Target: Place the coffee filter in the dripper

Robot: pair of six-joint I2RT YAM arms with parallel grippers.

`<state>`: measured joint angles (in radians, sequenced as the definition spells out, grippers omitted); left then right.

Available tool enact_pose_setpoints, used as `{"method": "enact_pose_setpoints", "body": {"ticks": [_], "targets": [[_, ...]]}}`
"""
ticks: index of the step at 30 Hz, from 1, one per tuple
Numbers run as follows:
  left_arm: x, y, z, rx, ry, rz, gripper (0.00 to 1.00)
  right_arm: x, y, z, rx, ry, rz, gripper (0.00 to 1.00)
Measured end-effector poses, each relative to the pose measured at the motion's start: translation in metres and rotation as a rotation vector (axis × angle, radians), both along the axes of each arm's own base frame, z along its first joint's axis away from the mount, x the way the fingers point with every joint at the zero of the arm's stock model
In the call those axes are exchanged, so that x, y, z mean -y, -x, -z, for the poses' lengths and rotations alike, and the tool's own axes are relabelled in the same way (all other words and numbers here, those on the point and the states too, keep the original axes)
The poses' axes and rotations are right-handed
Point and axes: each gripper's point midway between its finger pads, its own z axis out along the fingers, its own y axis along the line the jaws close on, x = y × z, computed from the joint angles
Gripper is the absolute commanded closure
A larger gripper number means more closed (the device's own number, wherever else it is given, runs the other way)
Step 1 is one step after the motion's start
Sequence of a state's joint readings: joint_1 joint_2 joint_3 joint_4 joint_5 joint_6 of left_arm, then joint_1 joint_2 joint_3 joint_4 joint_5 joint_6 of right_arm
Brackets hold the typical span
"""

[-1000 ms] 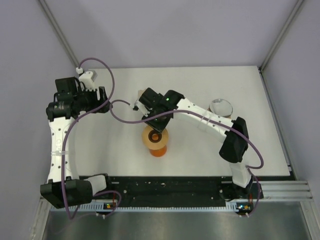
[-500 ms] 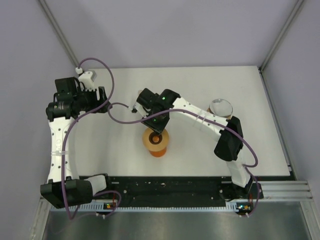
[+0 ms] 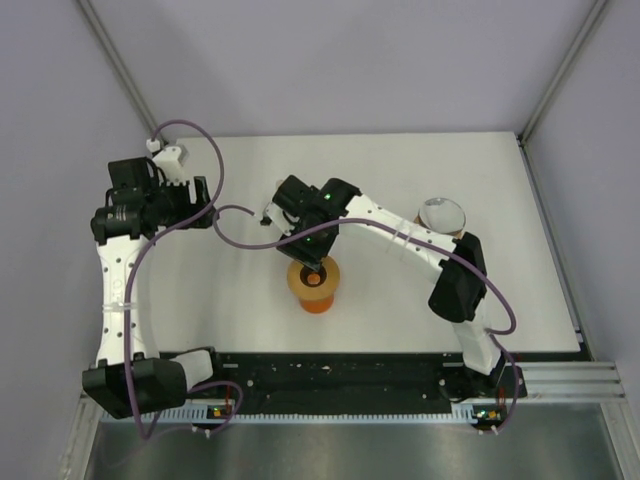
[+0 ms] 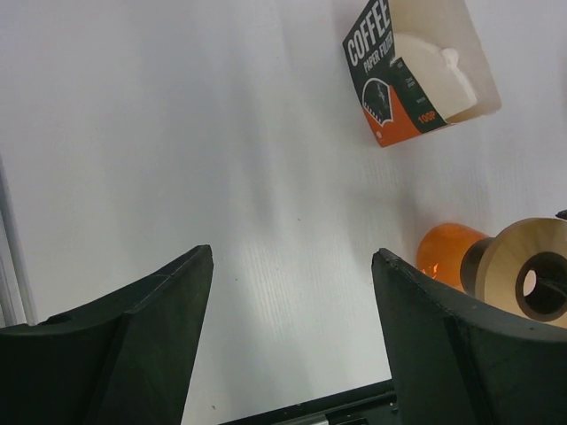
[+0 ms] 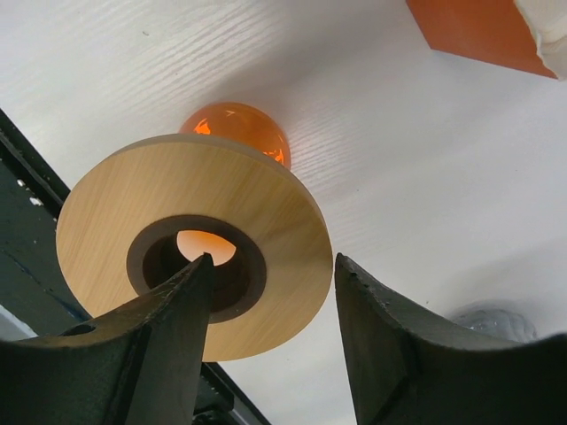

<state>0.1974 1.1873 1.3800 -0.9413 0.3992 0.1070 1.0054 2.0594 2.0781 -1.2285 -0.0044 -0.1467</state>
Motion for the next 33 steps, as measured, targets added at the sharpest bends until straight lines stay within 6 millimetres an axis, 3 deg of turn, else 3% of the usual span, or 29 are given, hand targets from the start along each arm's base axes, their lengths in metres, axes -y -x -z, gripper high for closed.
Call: {"method": "enact_pose_setpoints", "body": {"ticks": [6, 10, 15, 19, 22, 24, 28, 33], "targets": [[-0.026, 0.002, 0.01, -0.026, -0.049, -0.086, 0.17, -0.004, -0.003, -0.011, 0.028, -0.041, -0.013, 0.39], [-0.071, 0.012, 0.023, -0.063, -0.085, -0.226, 0.16, -0.004, -0.006, -0.036, 0.094, -0.116, -0.013, 0.36], [-0.141, 0.047, 0.053, -0.151, -0.098, -0.448, 0.16, 0.015, -0.01, -0.071, 0.173, -0.22, 0.016, 0.33], [-0.181, 0.079, 0.08, -0.227, -0.109, -0.568, 0.17, 0.026, -0.019, -0.091, 0.229, -0.293, 0.046, 0.33], [-0.206, 0.097, 0.104, -0.305, -0.149, -0.618, 0.24, 0.029, -0.022, -0.093, 0.249, -0.316, 0.056, 0.33], [-0.21, 0.102, 0.123, -0.354, -0.166, -0.583, 0.25, 0.027, -0.022, -0.089, 0.244, -0.32, 0.051, 0.33], [-0.197, 0.108, 0.154, -0.407, -0.182, -0.41, 0.23, 0.026, -0.019, -0.081, 0.224, -0.313, 0.041, 0.33], [-0.206, 0.113, 0.164, -0.418, -0.367, -0.129, 0.18, 0.024, -0.018, -0.08, 0.216, -0.322, 0.033, 0.33]]}}
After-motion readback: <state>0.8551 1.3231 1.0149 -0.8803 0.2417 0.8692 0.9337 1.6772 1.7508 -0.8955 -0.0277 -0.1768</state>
